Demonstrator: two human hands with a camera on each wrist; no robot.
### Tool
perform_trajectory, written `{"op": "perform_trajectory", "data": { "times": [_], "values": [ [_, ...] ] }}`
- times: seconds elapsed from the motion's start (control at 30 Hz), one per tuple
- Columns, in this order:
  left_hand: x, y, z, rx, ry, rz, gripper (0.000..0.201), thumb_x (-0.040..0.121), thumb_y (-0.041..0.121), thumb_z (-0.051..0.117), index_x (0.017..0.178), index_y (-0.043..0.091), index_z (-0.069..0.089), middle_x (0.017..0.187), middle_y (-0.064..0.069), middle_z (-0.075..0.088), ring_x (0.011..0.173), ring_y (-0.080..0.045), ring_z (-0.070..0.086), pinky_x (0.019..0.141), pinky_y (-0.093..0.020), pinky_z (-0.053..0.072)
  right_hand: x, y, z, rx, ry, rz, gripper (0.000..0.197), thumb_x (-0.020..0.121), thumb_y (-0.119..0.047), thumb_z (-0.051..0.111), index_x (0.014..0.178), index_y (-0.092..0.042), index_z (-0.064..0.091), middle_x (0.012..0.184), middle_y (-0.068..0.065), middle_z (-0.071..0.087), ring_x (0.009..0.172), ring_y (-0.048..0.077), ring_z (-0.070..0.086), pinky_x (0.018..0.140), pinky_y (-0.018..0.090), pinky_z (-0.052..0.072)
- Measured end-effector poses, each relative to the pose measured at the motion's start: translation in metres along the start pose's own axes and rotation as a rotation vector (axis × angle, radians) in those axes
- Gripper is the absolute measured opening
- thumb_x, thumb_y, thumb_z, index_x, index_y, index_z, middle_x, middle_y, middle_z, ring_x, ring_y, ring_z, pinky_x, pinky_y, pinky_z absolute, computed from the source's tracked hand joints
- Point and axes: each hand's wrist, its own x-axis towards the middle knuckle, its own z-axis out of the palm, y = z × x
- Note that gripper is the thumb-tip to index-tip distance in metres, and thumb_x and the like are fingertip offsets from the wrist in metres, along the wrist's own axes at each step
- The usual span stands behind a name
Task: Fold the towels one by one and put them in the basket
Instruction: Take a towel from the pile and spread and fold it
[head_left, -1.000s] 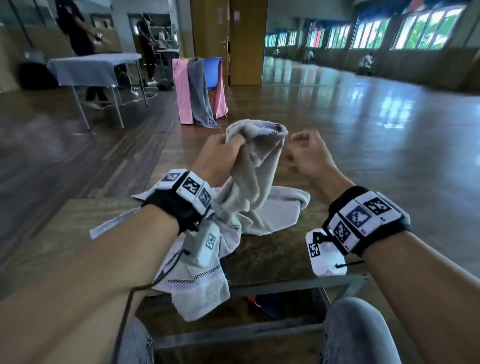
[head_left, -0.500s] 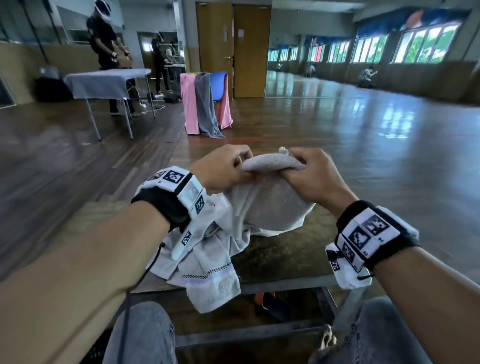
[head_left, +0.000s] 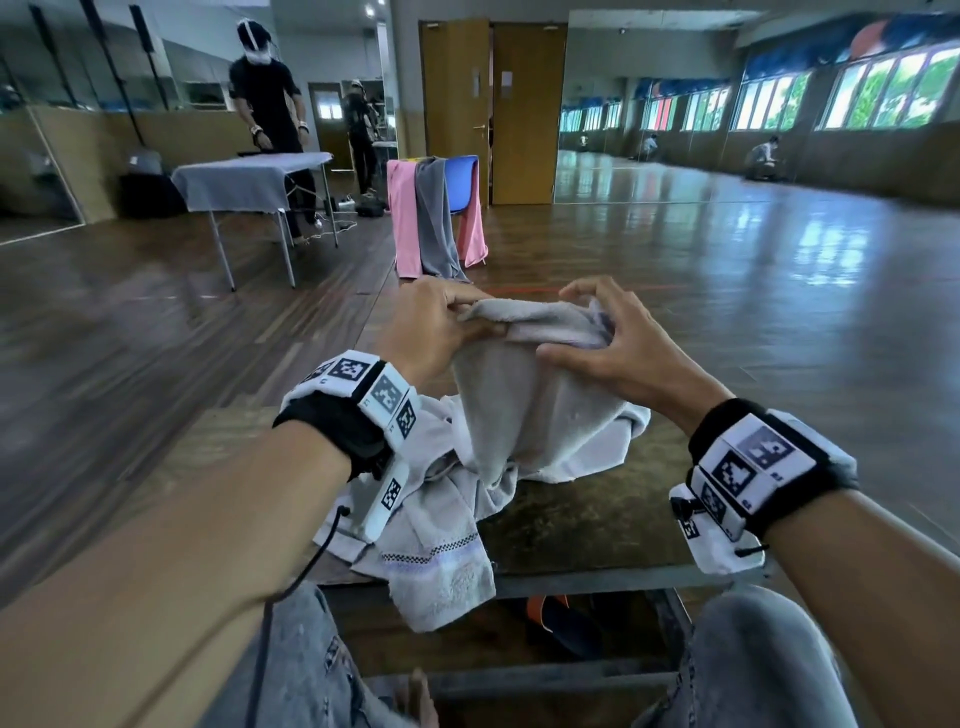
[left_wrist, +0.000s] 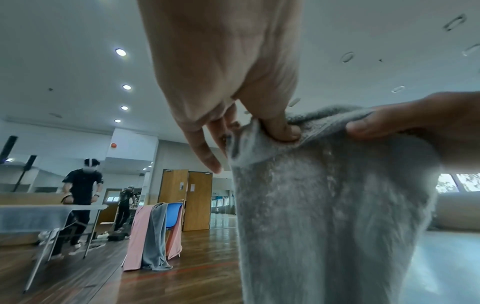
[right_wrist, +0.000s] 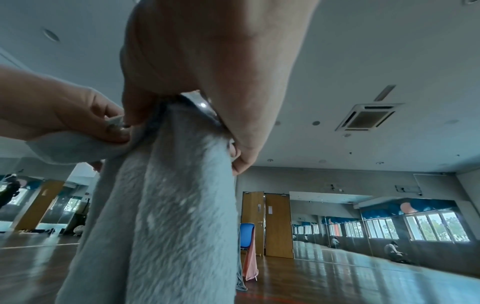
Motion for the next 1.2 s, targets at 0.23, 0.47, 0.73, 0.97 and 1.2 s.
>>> {"op": "perform_trajectory", "data": {
  "times": [0.23, 0.47, 0.73, 0.97, 1.2],
  "values": [
    [-0.009, -0.006, -0.001, 0.157, 0.001, -0.139, 0.014, 0.088, 0.031, 0.073, 0.087, 0.020, 0.081, 0.076, -0.004, 0.075, 0.073, -0.018, 0.066, 0.074, -0.040, 0.055, -0.003, 0.006, -0.003, -0.183, -0.089, 0.059, 0.020, 0.086, -0.033, 0.075, 0.077, -0.029, 0.058, 0.097, 0.010, 0.062, 0.094, 0.026, 0.056, 0.087, 0.039, 0.049],
    [-0.006, -0.017, 0.010, 0.238, 0.053, -0.215, 0.024, 0.089, 0.034, 0.072, 0.081, 0.013, 0.078, 0.071, -0.008, 0.068, 0.073, -0.026, 0.063, 0.067, -0.037, 0.048, -0.017, 0.022, -0.005, -0.260, -0.079, 0.105, 0.015, 0.083, -0.036, 0.080, 0.083, -0.028, 0.068, 0.084, -0.007, 0.069, 0.083, 0.014, 0.063, 0.072, 0.032, 0.051],
    [-0.016, -0.060, 0.023, 0.322, 0.098, -0.317, 0.028, 0.096, 0.021, 0.060, 0.069, 0.012, 0.060, 0.068, -0.005, 0.055, 0.073, -0.033, 0.055, 0.060, -0.032, 0.030, -0.024, 0.058, -0.002, -0.348, 0.089, 0.211, 0.011, 0.092, -0.032, 0.060, 0.082, -0.035, 0.064, 0.081, -0.008, 0.068, 0.084, 0.026, 0.062, 0.077, 0.041, 0.054],
    [-0.064, -0.107, 0.061, 0.403, -0.984, -0.583, 0.047, 0.094, 0.053, 0.056, 0.108, 0.011, 0.071, 0.101, 0.002, 0.070, 0.090, -0.021, 0.062, 0.073, -0.024, 0.042, -0.062, 0.118, 0.034, -0.378, -0.725, 0.432, 0.031, 0.101, -0.029, 0.057, 0.070, -0.025, 0.059, 0.077, -0.008, 0.062, 0.073, 0.013, 0.056, 0.069, 0.030, 0.043],
    [-0.086, -0.141, 0.116, 0.162, -0.570, -0.516, 0.044, 0.094, 0.033, 0.066, 0.056, 0.014, 0.052, 0.057, -0.006, 0.047, 0.054, -0.020, 0.042, 0.056, -0.030, 0.030, -0.085, 0.158, 0.082, -0.195, -0.343, 0.513, 0.027, 0.098, -0.027, 0.061, 0.072, -0.030, 0.065, 0.084, -0.003, 0.070, 0.082, 0.016, 0.062, 0.072, 0.032, 0.045]
  ]
}}
